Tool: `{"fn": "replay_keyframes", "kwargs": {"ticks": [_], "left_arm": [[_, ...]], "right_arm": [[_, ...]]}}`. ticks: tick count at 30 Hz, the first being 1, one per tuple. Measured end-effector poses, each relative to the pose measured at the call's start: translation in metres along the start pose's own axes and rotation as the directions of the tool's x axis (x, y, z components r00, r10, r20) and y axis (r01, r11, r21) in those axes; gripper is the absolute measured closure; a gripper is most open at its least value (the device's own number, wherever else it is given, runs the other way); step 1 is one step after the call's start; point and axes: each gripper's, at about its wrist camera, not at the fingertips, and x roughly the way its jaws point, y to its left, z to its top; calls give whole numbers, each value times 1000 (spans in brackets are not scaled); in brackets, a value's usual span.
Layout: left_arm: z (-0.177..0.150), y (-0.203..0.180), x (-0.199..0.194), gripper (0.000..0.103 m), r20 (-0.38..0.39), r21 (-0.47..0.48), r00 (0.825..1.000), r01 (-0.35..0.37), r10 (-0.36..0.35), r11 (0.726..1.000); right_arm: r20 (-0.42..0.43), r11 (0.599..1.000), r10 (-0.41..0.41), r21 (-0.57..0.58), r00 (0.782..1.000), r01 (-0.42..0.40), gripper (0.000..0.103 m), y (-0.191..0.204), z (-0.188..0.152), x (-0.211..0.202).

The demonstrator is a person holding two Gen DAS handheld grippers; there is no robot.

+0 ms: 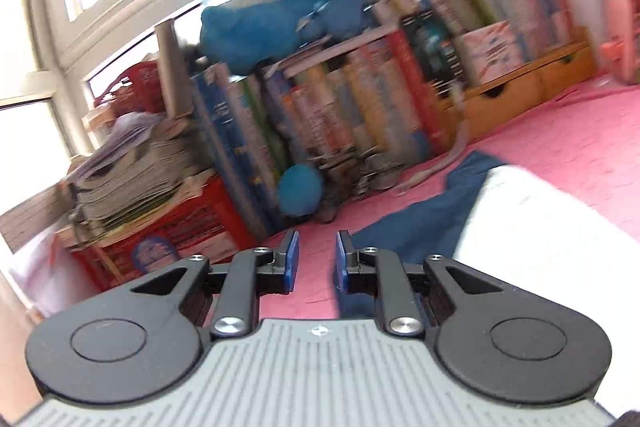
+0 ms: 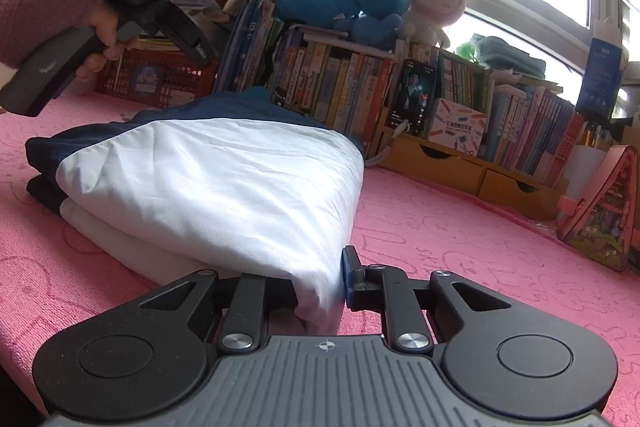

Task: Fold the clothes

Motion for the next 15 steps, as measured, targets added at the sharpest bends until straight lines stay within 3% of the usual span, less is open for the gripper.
{"fn": "replay_keyframes", "kwargs": {"ticks": [2,5,7,12,15], "left_arm": [[-9,-18,-8,82,-32,44,996,81,-80,996],[-39,-36,-2,82,-97,146,994,65,-51,987],[-52,-35,0,81,-93,181,995,38,-22,983],[-68,-10,9,81,-160,154,984,-53,77,987],[-81,6,13,81,-224,57,971,-72,83,996]], "right_arm": [[-4,1000,3,2,1000,-3,84,0,0,0],[-9,1000,12,3,1000,-12,83,0,1,0],[-13,1000,26,3,1000,-26,82,-1,1,-1],[-21,996,90,21,996,-90,77,-8,3,-3],[-34,977,208,49,977,-207,67,-26,4,-11]]}}
